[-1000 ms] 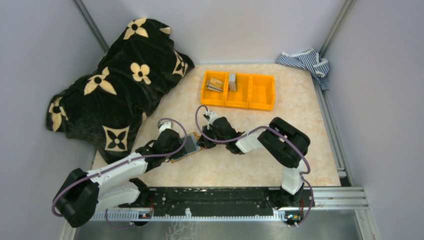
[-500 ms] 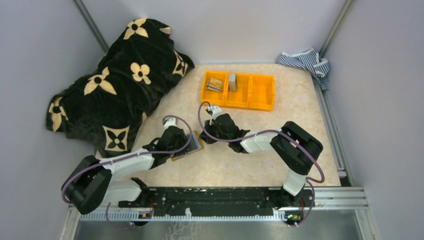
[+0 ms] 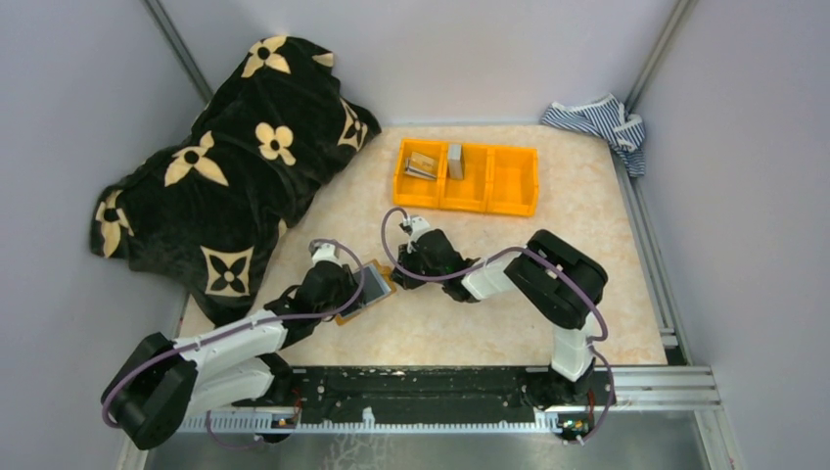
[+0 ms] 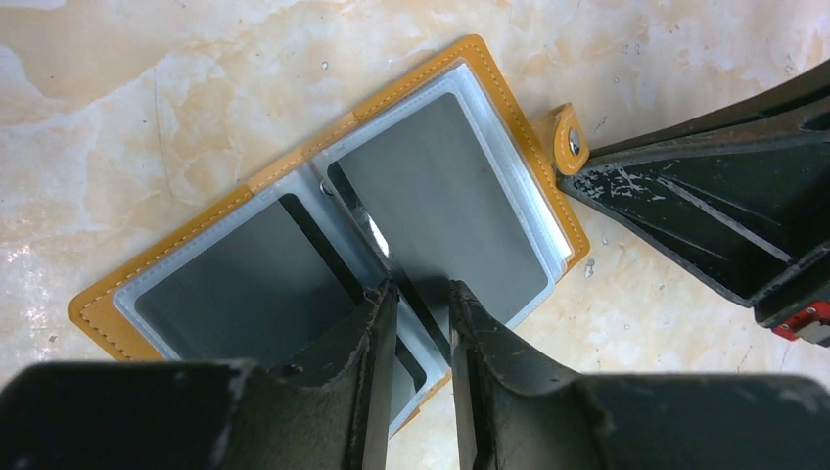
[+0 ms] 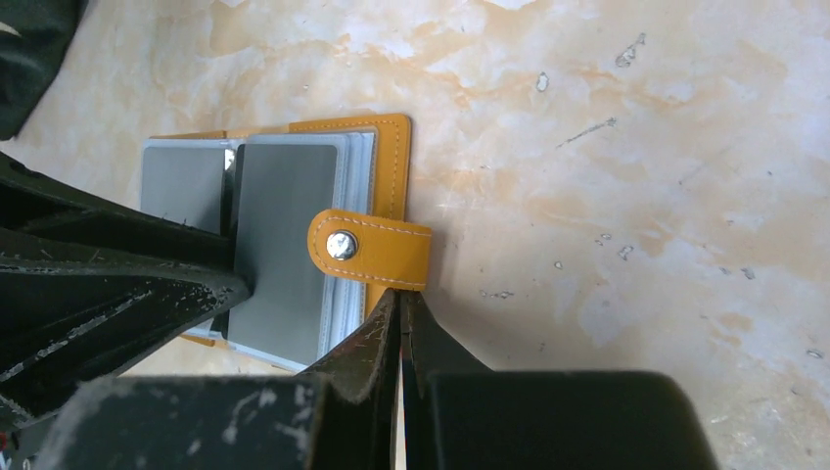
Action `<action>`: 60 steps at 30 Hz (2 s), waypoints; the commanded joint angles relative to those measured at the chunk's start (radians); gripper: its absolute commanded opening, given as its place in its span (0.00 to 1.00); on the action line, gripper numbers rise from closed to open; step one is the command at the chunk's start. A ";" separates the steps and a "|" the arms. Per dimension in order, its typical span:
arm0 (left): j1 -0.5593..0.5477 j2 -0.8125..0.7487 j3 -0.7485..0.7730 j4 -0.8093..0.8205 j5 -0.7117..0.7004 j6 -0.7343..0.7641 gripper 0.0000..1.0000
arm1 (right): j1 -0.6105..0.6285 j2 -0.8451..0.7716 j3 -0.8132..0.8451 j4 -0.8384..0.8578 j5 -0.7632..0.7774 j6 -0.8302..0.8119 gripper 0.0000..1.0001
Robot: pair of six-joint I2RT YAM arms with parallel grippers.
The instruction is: Take the credit cards out of the card holder
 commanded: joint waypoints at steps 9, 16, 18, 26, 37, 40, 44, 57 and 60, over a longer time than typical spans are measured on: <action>0.001 -0.074 -0.069 0.134 0.043 0.002 0.32 | -0.002 -0.022 -0.061 0.053 -0.047 0.022 0.00; 0.014 0.021 -0.050 0.220 0.040 0.064 0.32 | -0.001 -0.068 -0.108 0.071 -0.062 0.054 0.00; 0.016 0.041 -0.052 0.255 0.056 0.063 0.32 | 0.003 -0.074 -0.112 0.074 -0.062 0.060 0.00; 0.045 0.037 -0.075 0.328 0.126 0.054 0.30 | 0.031 -0.079 -0.126 0.080 -0.055 0.079 0.00; 0.105 0.127 -0.113 0.408 0.211 0.047 0.30 | 0.035 -0.253 -0.064 -0.116 0.037 0.002 0.00; 0.108 0.170 -0.115 0.446 0.243 0.048 0.30 | 0.034 -0.278 -0.042 -0.149 0.065 -0.017 0.00; 0.104 0.201 -0.099 0.467 0.307 0.035 0.29 | 0.029 -0.294 -0.030 -0.157 0.078 -0.023 0.00; 0.072 0.045 0.001 0.323 0.342 0.034 0.35 | 0.000 -0.243 0.016 -0.108 0.055 -0.010 0.00; 0.075 -0.081 0.107 0.077 0.233 0.084 0.39 | 0.000 -0.216 0.031 -0.098 0.036 -0.005 0.06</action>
